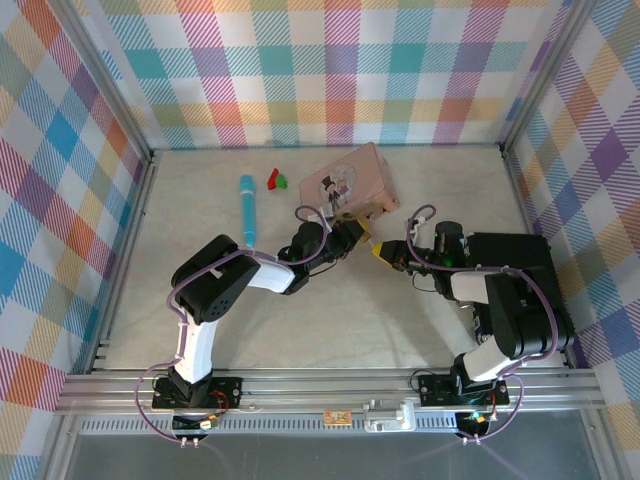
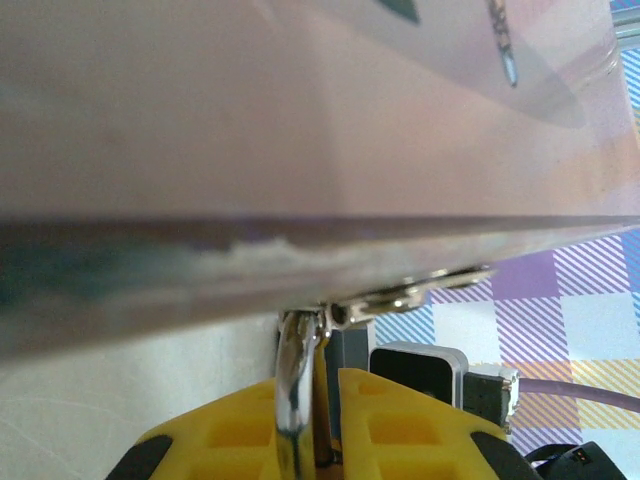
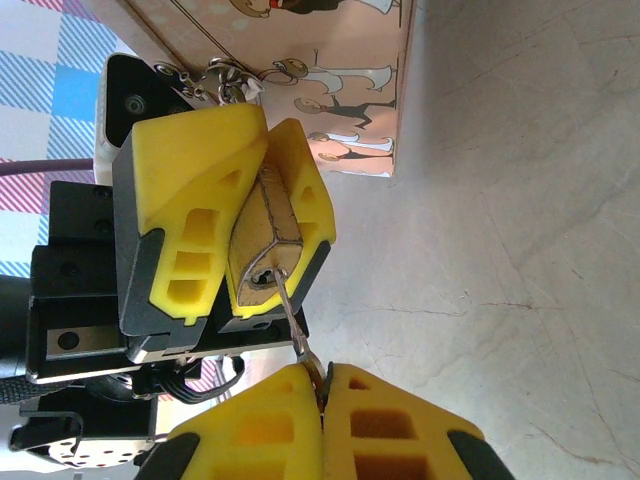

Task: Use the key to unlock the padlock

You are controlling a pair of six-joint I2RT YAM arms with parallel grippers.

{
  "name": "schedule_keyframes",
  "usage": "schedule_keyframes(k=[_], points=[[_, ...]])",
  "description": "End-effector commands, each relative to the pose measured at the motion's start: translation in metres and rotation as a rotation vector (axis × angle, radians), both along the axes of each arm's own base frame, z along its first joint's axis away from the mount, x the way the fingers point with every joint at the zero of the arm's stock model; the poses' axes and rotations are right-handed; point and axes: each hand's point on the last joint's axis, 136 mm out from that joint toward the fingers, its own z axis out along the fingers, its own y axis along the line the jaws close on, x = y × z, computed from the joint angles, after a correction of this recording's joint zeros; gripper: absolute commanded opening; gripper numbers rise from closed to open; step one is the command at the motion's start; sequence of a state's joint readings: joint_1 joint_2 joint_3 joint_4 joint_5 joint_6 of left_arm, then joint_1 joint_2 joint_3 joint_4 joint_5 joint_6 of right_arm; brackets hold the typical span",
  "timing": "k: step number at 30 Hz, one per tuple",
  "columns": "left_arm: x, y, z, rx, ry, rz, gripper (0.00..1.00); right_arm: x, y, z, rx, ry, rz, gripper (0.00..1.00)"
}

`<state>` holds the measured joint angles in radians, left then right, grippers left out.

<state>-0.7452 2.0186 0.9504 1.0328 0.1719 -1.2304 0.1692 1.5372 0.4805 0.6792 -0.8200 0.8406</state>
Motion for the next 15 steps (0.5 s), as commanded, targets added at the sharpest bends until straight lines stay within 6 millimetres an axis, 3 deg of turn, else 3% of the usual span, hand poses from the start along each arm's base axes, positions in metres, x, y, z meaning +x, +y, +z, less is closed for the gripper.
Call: schedule_keyframes(k=[1,15], points=[[0.003,0.000,0.029,-0.084,-0.096,0.009,0.00,0.002,0.001,0.012,0.026,-0.041,0.015,0.00],[0.007,-0.001,0.030,-0.076,-0.110,0.017,0.00,-0.010,-0.001,0.004,0.005,-0.002,0.020,0.00]])
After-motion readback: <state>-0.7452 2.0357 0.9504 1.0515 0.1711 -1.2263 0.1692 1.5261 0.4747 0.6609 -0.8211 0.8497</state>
